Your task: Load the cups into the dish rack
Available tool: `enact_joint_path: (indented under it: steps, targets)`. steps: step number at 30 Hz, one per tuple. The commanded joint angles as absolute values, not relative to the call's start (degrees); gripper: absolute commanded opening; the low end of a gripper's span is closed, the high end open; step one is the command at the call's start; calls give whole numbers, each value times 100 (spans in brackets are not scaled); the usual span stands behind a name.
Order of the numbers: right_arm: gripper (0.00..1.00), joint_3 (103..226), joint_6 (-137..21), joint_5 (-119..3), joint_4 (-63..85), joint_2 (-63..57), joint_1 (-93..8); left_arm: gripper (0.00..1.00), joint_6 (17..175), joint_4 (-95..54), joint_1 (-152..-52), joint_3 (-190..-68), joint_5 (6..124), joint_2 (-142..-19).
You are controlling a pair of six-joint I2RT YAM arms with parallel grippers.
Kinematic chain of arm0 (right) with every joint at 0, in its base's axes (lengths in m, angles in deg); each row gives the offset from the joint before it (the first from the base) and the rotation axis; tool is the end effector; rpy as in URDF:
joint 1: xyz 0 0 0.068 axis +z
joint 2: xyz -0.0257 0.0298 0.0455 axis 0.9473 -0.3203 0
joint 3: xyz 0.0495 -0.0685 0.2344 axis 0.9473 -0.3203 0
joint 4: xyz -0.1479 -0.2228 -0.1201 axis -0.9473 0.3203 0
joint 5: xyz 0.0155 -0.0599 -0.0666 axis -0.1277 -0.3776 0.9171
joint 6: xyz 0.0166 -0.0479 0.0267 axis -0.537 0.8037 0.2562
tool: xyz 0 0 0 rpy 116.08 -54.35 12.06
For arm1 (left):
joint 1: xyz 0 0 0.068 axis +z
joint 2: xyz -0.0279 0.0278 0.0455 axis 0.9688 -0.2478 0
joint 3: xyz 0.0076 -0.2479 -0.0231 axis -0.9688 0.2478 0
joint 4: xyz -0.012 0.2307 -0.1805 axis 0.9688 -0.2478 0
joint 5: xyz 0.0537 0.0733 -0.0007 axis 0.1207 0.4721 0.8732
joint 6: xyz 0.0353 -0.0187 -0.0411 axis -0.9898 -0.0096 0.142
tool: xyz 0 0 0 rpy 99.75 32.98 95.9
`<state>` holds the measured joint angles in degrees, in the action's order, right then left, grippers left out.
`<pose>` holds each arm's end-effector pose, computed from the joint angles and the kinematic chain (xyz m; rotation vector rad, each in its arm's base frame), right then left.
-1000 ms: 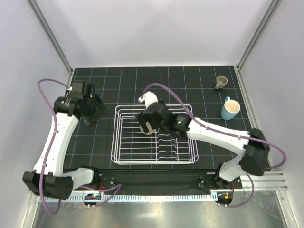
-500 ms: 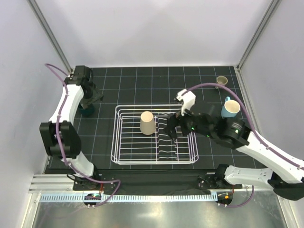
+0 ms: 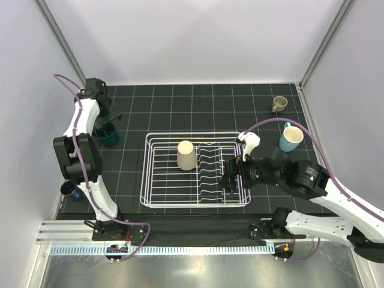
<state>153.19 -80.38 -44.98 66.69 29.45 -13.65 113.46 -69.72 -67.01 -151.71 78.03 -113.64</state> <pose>0.1109 0.1684 0.3509 -0.5374 2.3113 0.6751 0.4297 0.0689 0.2351 -0.8693 2.4774 -0.0069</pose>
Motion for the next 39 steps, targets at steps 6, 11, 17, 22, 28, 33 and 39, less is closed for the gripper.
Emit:
enact_joint_path:
  steps: [6,11,17,22,28,33,39]
  targets:
    - [100,16156,-8065,-3833,6970,2668,-1357,55,11373,-7142,-6651,-15630,8043,-12057]
    - [100,16226,-8083,-3832,6882,2528,-1357,37,11461,-7442,-6651,-15762,8114,-12356]
    - [100,16516,-7960,-3938,6785,2063,-1366,0,11426,-7512,-6651,-15780,8158,-12427]
    - [100,17175,-7609,-3754,6908,1509,-1375,0,11873,-7662,-6712,-15631,7458,-11798]
    - [100,18071,-7002,-4120,6812,753,-1542,0,12656,-7302,-7362,-14736,6726,-10118]
    - [100,19124,-6756,-4658,6864,-108,-1647,0,13095,-7030,-7864,-14243,6165,-8729]
    - [100,19679,-6843,-5677,6750,-672,-1937,0,13500,-6704,-7856,-13882,5382,-7155]
